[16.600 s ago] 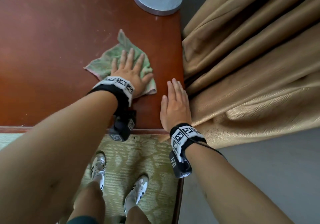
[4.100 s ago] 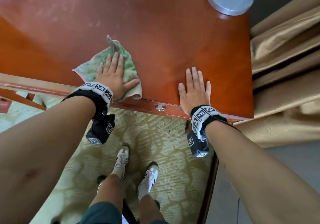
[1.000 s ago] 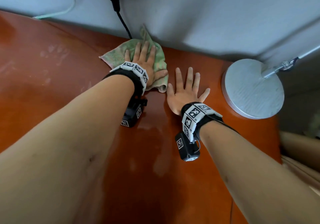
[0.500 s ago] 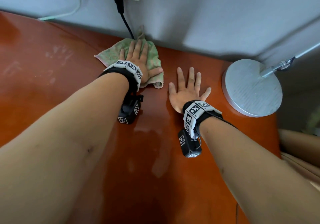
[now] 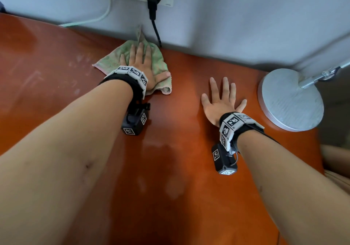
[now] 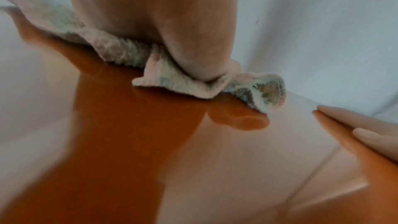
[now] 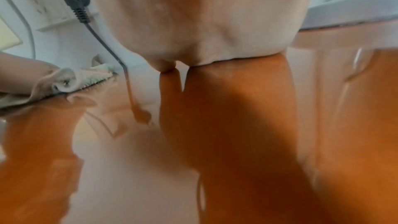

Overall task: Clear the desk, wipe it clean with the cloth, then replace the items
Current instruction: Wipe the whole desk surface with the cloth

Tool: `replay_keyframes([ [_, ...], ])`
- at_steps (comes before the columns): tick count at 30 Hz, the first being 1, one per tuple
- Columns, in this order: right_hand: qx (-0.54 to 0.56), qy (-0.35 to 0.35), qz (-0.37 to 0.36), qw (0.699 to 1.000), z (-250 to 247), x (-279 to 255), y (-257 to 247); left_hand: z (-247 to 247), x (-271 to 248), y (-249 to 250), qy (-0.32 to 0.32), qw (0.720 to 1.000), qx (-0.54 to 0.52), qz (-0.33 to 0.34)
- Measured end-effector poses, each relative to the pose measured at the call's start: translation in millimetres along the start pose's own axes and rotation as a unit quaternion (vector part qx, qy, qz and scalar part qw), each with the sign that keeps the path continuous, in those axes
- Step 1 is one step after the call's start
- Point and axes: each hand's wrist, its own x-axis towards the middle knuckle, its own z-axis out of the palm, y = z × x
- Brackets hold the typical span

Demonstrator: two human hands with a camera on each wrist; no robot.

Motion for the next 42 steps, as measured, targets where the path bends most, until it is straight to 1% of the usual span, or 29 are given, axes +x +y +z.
replay_keyframes([
  [3,0.001,-0.008,0.008,1.0,-2.0,1.4,-0.5,-3.4,13.2,-6.4,0.006,1.0,0.003,0.009],
  [8,-0.004,0.014,0.015,1.0,2.2,2.4,-1.5,-6.0,22.3,-12.0,-0.003,1.0,0.011,0.024],
  [11,-0.01,0.026,0.018,0.999,5.9,2.7,-1.9,-7.9,16.8,-15.1,-0.007,0.999,0.01,0.03],
  [13,-0.013,0.03,0.022,0.999,7.2,2.0,-0.6,-10.0,9.8,-21.0,-0.023,0.999,0.007,0.027],
  [15,-0.012,0.029,0.026,0.999,7.2,1.3,0.7,-10.7,2.0,-33.4,-0.029,0.999,0.014,0.016],
  [18,-0.01,0.03,0.029,0.999,7.2,1.1,-1.6,-10.2,-10.4,-56.4,-0.016,1.0,0.026,-0.003],
  [21,-0.011,0.032,0.033,0.999,7.5,0.0,-4.2,-10.2,-24.1,-63.1,-0.026,0.999,0.026,-0.016],
  [25,-0.01,0.032,0.032,0.999,7.4,-0.1,-5.7,-6.2,-40.7,-51.1,-0.03,0.999,0.018,-0.031],
  [28,-0.008,0.032,0.029,0.999,6.9,-1.3,-6.2,-3.6,-54.7,-32.2,-0.044,0.999,0.013,-0.019],
  [33,-0.001,0.043,0.018,0.999,8.1,-1.6,-3.8,10.3,-87.9,24.1,-0.088,0.993,0.038,0.064],
  [35,-0.001,0.044,0.018,0.999,8.3,-2.1,-2.7,17.7,-100.4,34.1,-0.087,0.992,0.034,0.087],
  [37,-0.004,0.042,0.015,0.999,7.8,-2.9,-2.0,19.7,-104.6,25.2,-0.089,0.991,0.024,0.095],
  [39,-0.007,0.035,0.015,0.999,6.9,-3.6,-1.3,15.4,-104.4,0.1,-0.088,0.993,0.019,0.079],
  [42,-0.012,0.034,0.014,0.999,7.5,-4.6,-2.8,4.2,-104.4,-53.1,-0.066,0.998,0.008,-0.003],
])
